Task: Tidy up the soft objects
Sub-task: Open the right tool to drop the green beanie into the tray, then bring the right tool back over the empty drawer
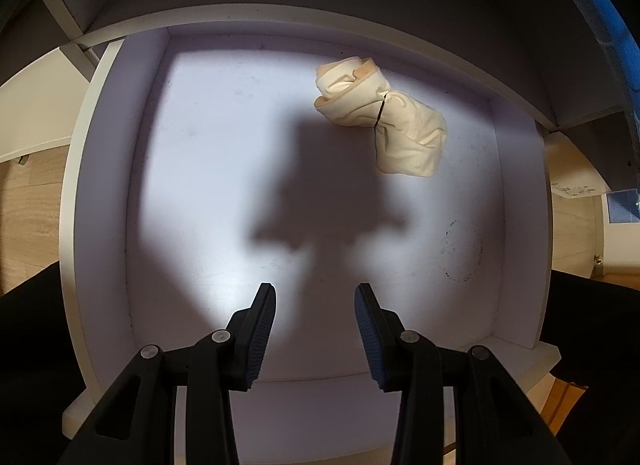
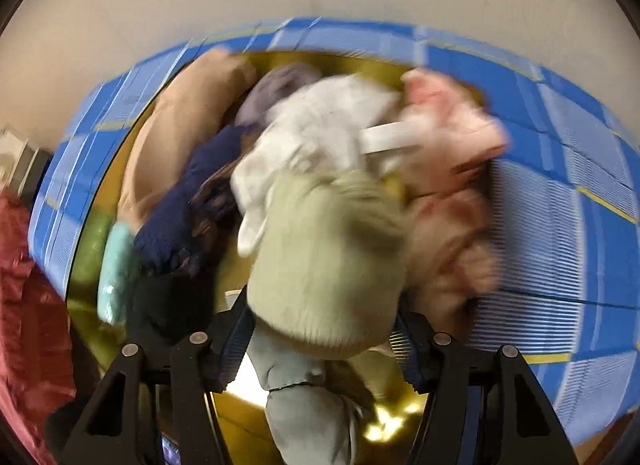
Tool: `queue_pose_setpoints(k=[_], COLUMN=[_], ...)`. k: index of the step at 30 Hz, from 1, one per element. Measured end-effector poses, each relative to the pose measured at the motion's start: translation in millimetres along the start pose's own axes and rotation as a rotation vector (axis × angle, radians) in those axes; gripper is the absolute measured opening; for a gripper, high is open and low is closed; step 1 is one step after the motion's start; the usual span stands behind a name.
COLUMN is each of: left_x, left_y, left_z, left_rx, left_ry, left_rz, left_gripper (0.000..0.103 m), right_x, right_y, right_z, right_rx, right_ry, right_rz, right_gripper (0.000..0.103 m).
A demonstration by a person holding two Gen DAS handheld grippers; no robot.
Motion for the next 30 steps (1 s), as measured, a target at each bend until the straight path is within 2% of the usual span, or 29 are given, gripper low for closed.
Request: queue_pose_setpoints(k=[2, 5, 7, 10, 11, 12, 13, 15, 17, 19, 24, 30], left_x=[0, 0, -1, 0, 0, 0, 0, 0, 0, 1, 2, 3], left_y=[-1, -1, -1, 0, 1, 2, 2, 2, 2, 2, 3, 0], left_z=[0, 2, 3, 3, 4, 4, 4, 4, 4, 5, 6, 7], left_rx=[-0.003, 0.002, 0.001, 0.001, 0.003, 0.001, 0.001, 0.005, 0.004, 0.003, -0.001, 0.011], left_ry=[0.001, 0.000, -0.001, 0.000, -0.001, -0.003, -0.003, -0.005, -0.005, -0.006, -0.006, -0.009], left_rz=[-0.008, -0.013, -0.018, -0.015, -0.013, -0.013, -0.013, -0.013, -0.020, -0.027, -0.025, -0.019], left_gripper=[0.041, 0.041, 0.041, 0.041, 0.041, 0.041, 0.041, 0.041, 0.041, 0.041, 0.041, 0.041], right_x=[-7, -6, -3, 7, 8, 8, 5, 1, -2, 2, 12, -7], right_y=[-13, -16, -11, -11, -14, -21, -27, -29, -21, -19, -15, -8], right_z=[5, -9, -28, -62, -65, -66, -63, -44, -28, -26, -24, -44], right_rx=[0.068, 0.059, 0.029, -0.005, -0.015, -0.025, -0.035, -0.101, -0.128, -0.099, -0.126, 0.024], right_ry=[-0.046, -0.012, 0.053, 0.206, 0.229, 0.237, 0.225, 0.159, 0.125, 0.148, 0.217, 0.260], right_rz=[-0.010, -0.016, 0.001, -0.020, -0.044, -0.083, -0.116, -0.142, -0.105, -0.065, -0.101, -0.054], right_gripper=[0.063, 0.067, 0.080, 0.080, 0.078, 0.070, 0.056, 0.039, 0.038, 0.038, 0.040, 0.051])
Point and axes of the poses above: each gripper's, at about its wrist camera, not at the fingertips, and z roughly the way its jaws point, y to its right, x to its top, the point moved 7 cm from there along z, roughly the way its jaws point, and after that the axes turned 6 degrees about z, right-handed, at the moved point
